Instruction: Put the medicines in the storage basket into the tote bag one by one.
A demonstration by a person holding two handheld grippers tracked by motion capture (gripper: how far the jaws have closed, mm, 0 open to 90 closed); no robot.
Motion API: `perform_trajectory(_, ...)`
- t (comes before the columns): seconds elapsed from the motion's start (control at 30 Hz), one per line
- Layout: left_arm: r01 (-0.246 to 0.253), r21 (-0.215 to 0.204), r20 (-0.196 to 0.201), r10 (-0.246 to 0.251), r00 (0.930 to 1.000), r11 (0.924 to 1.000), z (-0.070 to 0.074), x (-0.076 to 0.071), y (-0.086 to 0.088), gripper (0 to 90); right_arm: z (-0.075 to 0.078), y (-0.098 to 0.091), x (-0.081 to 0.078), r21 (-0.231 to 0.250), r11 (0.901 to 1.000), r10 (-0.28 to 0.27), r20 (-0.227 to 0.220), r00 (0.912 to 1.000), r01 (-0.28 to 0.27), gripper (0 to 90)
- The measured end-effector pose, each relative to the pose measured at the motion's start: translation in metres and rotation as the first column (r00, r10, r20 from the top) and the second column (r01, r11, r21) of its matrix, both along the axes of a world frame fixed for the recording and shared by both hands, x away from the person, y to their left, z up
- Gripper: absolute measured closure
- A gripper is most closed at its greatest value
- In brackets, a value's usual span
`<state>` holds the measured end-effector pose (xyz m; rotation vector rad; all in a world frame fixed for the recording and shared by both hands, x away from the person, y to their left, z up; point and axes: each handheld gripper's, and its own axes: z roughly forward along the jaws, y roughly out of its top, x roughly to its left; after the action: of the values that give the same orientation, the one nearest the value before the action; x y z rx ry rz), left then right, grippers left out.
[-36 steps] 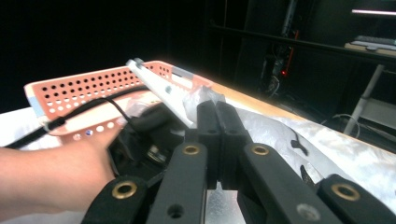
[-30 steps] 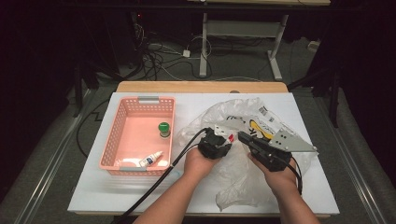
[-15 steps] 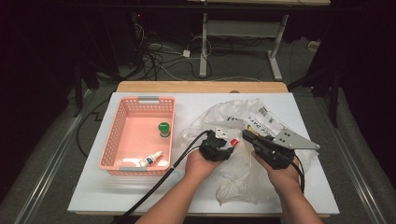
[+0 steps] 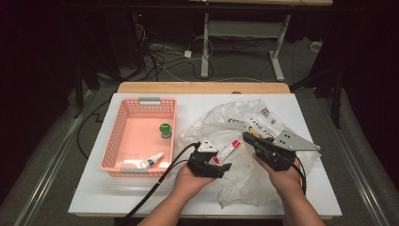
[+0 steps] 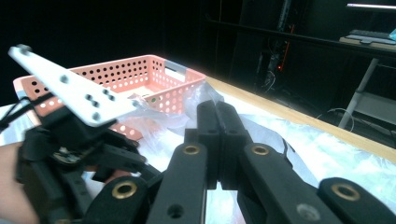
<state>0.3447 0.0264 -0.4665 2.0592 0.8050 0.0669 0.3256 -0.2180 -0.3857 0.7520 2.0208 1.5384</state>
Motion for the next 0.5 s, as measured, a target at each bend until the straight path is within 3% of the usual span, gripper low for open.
perform_trajectory(0.2, 0.017, -0.009, 0.033, -0.017, 0.9993, 0.9998, 0.011, -0.016, 0.009, 13.5, 0.001, 0.001, -0.001, -0.002, 1.0000, 0.001, 0.002, 1.0000, -0.001, 90.0)
perform_trajectory(0.3, 0.022, -0.005, 0.047, -0.022, 0.9986, 0.9997, 0.019, -0.022, 0.012, 1.5, 0.001, 0.000, -0.001, -0.001, 1.0000, 0.000, 0.005, 1.0000, 0.000, 90.0)
perform_trajectory(0.5, 0.021, -0.001, 0.064, -0.020, 0.9978, 0.9998, 0.029, -0.029, 0.021, 0.0, 0.001, 0.001, -0.001, -0.006, 1.0000, 0.000, 0.002, 1.0000, 0.000, 90.0)
